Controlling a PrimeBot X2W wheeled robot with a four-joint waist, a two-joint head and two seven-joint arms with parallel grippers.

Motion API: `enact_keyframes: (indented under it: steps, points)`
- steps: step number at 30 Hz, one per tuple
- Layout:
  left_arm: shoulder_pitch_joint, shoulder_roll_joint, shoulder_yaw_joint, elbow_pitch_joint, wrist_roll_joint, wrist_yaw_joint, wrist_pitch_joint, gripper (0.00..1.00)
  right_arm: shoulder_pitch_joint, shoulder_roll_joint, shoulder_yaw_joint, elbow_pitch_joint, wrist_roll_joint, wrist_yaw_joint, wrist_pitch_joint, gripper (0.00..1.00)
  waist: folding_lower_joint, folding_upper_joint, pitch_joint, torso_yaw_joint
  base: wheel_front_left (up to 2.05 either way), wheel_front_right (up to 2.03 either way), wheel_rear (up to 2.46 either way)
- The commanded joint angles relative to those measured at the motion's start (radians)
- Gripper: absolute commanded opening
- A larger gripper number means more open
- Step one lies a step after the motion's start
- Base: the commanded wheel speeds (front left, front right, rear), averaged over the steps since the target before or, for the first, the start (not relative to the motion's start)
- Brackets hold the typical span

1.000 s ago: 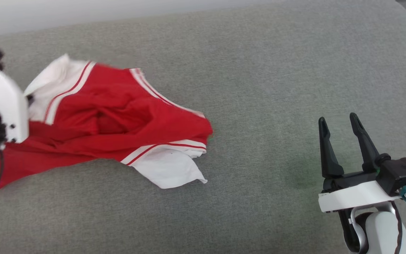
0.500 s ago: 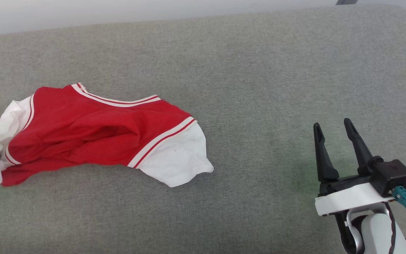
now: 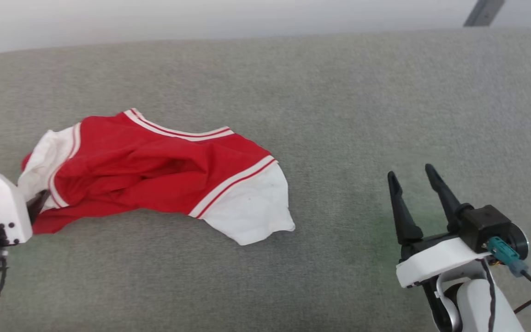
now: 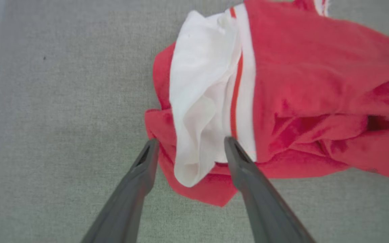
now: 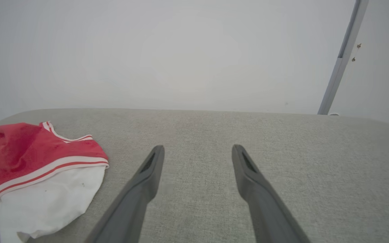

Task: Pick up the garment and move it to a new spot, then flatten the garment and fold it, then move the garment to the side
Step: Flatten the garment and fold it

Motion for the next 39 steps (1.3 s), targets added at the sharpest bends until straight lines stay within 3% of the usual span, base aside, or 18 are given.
enact_keyframes:
  steps: [1, 23, 27, 30, 39]
  points:
    - [0.019, -0.003, 0.002, -0.01, 0.006, -0.003, -0.014, 1.0, 0.001, 0.0, 0.003, 0.001, 0.003, 0.0, 0.009, 1.0, 0.0, 0.0, -0.015, 0.016, 0.0, 0.0, 0.0]
    - [0.298, -0.042, 0.063, -0.34, 0.119, 0.089, -0.586, 1.0, 0.017, -0.013, 0.095, 0.025, 0.038, 0.0, 0.211, 1.0, 0.0, 0.0, -0.112, 0.195, 0.0, 0.0, 0.0]
    - [0.361, -0.078, 0.117, -0.365, 0.158, 0.115, -0.613, 1.0, -0.001, -0.037, 0.132, 0.036, 0.056, 0.0, 0.275, 1.0, 0.0, 0.0, -0.121, 0.226, 0.0, 0.0, 0.0]
    - [0.415, -0.128, 0.212, -0.4, 0.215, 0.123, -0.614, 1.0, -0.015, -0.055, 0.153, 0.051, 0.075, 0.0, 0.33, 1.0, 0.0, 0.0, -0.126, 0.253, 0.0, 0.0, 0.0]
    - [0.565, -0.287, 0.458, -0.448, 0.421, 0.061, -0.614, 1.0, -0.078, -0.113, 0.228, 0.114, 0.135, 0.0, 0.508, 1.0, 0.0, 0.0, -0.125, 0.333, 0.0, 0.0, 0.0]
